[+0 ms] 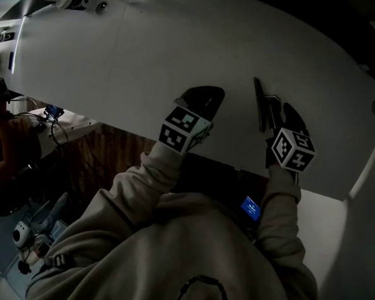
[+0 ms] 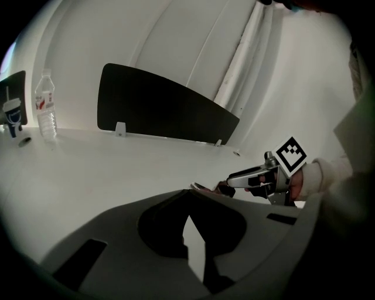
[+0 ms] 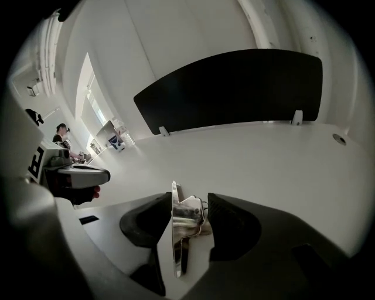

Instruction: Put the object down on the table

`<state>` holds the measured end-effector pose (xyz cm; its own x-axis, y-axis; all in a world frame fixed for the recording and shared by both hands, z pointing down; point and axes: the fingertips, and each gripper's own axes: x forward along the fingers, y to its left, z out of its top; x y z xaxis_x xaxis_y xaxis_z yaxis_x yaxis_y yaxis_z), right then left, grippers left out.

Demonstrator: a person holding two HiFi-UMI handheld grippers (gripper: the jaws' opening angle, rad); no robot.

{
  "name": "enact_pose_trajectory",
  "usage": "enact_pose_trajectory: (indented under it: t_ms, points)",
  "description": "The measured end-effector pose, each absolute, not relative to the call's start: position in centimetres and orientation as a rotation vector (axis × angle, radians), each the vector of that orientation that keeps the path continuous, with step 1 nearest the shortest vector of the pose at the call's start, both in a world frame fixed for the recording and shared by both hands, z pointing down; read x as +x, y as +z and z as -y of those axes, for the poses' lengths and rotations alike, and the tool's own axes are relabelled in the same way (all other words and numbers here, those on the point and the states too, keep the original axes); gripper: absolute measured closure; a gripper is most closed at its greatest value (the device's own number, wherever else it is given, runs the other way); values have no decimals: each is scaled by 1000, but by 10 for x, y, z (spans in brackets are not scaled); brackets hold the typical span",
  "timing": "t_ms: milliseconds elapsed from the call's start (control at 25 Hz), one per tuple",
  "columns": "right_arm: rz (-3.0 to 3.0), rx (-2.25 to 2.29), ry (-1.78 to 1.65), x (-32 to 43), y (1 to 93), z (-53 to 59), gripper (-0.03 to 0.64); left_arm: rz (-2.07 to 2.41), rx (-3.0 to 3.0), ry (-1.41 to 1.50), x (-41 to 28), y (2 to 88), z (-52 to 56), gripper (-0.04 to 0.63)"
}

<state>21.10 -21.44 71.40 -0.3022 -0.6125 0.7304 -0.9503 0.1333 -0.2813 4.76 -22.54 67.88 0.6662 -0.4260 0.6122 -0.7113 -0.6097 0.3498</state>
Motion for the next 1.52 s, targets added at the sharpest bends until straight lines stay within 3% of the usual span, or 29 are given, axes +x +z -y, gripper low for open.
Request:
enact_pose_trajectory:
  t_ms: [80,120,200,600,1280,1520]
  points:
    - [1971,1521,1006,211,707,217,448,875,2302,640,46,675,228,591]
    - [1974,1529,1001,210,702,218,536,874,2308,637,46,672,229,592]
    - [1996,1522,992,206,692,216,597,873,2324,630,46,664,230,591]
    - [2121,1534,816,186,612,241,598,955,2455,578,29,596,255,591]
    - [2357,1729,292,153,328,274,598,1136,2797,231,7,346,296,591]
    - [2414,1793,207,156,282,254,598,1136,2875,135,13,301,292,591]
